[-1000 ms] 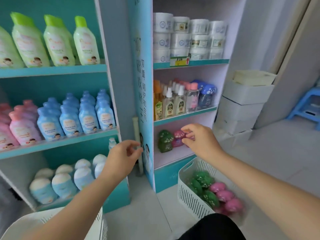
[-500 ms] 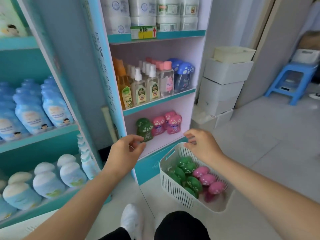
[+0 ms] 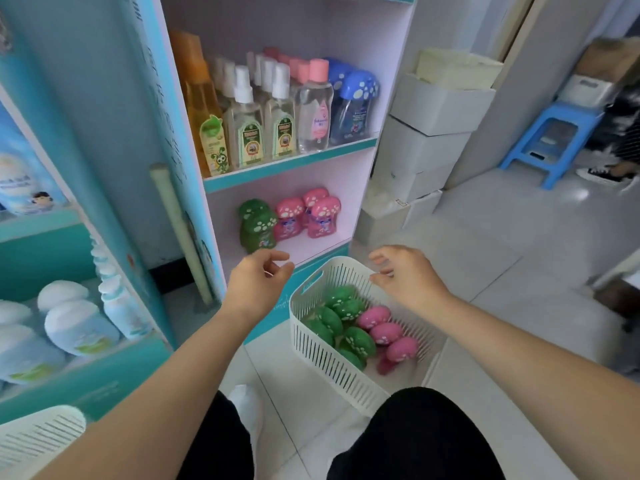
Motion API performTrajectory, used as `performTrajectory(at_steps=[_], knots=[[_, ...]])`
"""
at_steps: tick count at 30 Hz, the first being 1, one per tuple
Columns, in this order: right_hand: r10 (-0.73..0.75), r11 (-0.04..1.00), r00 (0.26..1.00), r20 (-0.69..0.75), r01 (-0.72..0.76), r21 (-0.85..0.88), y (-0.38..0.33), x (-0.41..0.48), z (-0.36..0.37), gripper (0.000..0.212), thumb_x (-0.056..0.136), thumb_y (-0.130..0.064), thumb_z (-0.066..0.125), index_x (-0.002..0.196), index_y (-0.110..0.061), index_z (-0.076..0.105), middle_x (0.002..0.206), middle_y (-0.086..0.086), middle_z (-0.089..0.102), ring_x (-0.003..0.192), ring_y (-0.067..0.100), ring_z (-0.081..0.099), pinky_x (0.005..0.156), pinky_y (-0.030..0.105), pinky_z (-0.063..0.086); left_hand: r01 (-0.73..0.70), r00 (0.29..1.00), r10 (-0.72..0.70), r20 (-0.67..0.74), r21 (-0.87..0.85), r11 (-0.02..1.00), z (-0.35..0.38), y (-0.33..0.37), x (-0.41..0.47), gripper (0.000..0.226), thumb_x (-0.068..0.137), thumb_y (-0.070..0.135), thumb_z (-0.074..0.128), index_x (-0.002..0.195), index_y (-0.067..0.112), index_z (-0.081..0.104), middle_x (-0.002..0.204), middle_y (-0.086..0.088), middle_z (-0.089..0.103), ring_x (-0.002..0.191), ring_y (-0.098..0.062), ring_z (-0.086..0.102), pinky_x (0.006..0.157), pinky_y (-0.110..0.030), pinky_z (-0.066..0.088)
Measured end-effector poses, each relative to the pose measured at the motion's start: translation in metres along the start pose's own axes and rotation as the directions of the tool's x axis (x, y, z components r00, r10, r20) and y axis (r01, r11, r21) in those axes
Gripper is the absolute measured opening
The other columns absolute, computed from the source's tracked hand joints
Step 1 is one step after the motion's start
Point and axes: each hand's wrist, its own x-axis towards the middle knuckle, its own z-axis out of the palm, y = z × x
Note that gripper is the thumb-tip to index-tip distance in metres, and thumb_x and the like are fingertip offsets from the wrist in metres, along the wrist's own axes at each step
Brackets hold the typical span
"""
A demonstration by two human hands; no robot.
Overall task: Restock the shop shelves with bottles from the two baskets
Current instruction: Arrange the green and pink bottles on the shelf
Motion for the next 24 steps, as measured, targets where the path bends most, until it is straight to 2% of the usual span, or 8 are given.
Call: performTrajectory(at_steps=[4,9,13,18,22,24], knots=[[0.038,0.999,0.999,0.038,-0.038,-0.004,0.006,0.017,0.002,0.040,0.081,-0.014,0.071,0.120,-0.012,0.061,0.114,0.005,0.065,0.088,0.013,0.060,0.090,0.028,0.050,-0.036,0.999,0.035,0.030,0.035,0.999,0.000,0.009,0.026,0.020,0.089,0.028,0.060,0.107,0.019,0.064,0.075,0.005,0.055,0.064,-0.006,0.050,0.053,-0.013,0.039],[0.083,0.995,0.990,0.111,-0.089,0.048,0.026,0.048,0.040,0.043,0.081,-0.014,0.071,0.122,-0.014,0.059,0.115,0.003,0.064,0.088,0.013,0.060,0.091,0.028,0.049,-0.053,0.998,0.048,0.049,0.106,0.993,0.012,-0.003,0.064,0.020,0.089,0.029,0.060,0.107,0.021,0.063,0.088,0.000,0.061,0.070,-0.005,0.053,0.053,-0.011,0.039],[0.116,0.987,0.974,0.193,-0.135,0.087,0.049,0.069,0.085,0.045,0.081,-0.014,0.071,0.124,-0.016,0.058,0.116,0.001,0.064,0.097,0.016,0.063,0.096,0.033,0.049,-0.055,0.995,0.039,0.094,0.170,0.984,0.031,-0.024,0.089,0.020,0.090,0.027,0.059,0.109,0.020,0.063,0.082,0.005,0.058,0.070,-0.003,0.052,0.055,-0.009,0.040],[0.134,0.987,0.953,0.272,-0.153,0.050,0.079,0.098,0.127,0.046,0.081,-0.018,0.072,0.124,-0.019,0.057,0.117,-0.002,0.064,0.097,0.012,0.061,0.094,0.028,0.048,-0.015,0.995,-0.007,0.103,0.206,0.978,0.053,-0.058,0.112,0.025,0.089,0.029,0.059,0.113,0.021,0.061,0.080,0.013,0.055,0.071,0.000,0.054,0.057,-0.007,0.039],[0.199,0.969,0.944,0.264,-0.230,0.094,0.086,0.129,0.130,0.049,0.079,-0.021,0.073,0.125,-0.015,0.056,0.117,0.003,0.064,0.098,0.019,0.062,0.094,0.034,0.048,0.014,0.984,-0.051,0.171,0.207,0.978,0.061,-0.067,0.126,0.032,0.089,0.034,0.058,0.120,0.027,0.055,0.094,0.009,0.057,0.079,-0.001,0.055,0.058,-0.008,0.040],[0.184,0.974,0.938,0.295,-0.215,0.075,0.086,0.137,0.131,0.052,0.079,-0.022,0.074,0.127,-0.015,0.054,0.120,0.004,0.063,0.099,0.019,0.062,0.094,0.034,0.048,0.008,0.979,-0.050,0.199,0.204,0.979,0.063,-0.064,0.134,0.033,0.089,0.035,0.058,0.121,0.027,0.054,0.100,0.007,0.057,0.085,-0.004,0.056,0.060,-0.008,0.040]])
